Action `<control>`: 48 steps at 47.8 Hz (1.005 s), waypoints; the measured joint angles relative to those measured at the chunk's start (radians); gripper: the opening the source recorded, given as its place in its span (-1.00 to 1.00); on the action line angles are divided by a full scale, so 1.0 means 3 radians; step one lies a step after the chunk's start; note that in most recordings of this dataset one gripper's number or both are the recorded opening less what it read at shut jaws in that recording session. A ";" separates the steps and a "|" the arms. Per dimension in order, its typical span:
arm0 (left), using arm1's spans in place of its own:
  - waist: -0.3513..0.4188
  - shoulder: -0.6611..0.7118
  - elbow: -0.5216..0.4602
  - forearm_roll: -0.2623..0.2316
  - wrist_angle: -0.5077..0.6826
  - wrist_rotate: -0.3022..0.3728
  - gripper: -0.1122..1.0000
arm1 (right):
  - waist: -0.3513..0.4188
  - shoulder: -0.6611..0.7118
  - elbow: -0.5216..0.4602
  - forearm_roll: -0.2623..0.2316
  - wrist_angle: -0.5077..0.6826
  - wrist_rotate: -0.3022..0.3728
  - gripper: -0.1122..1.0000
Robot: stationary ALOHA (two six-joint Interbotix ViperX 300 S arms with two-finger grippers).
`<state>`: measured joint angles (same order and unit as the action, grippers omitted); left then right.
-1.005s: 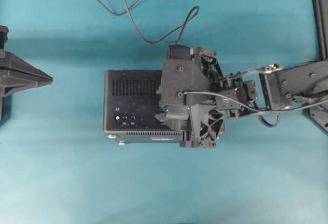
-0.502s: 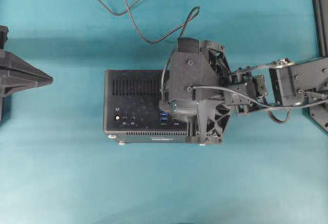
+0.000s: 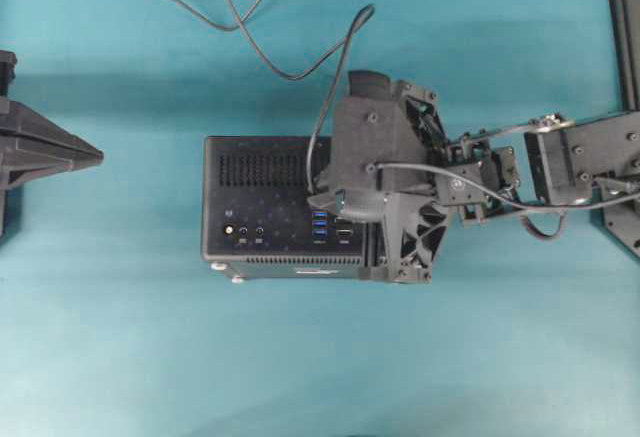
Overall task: Insert the USB into the PC box with both arms.
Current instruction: 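Lower the plug into the blue USB port with the right gripper, then press the plug fully down into the port with the right gripper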
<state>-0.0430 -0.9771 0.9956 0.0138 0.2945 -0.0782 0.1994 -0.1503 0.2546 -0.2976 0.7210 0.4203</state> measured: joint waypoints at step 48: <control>0.0000 0.0000 0.0000 0.0000 0.0000 0.0000 -0.80 | -0.0005 -0.0041 0.0153 0.0041 -0.0061 0.0010 -0.61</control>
<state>-0.0430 -0.9771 0.9956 0.0138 0.2945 -0.0782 0.1979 -0.1626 0.3007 -0.2853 0.7026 0.4234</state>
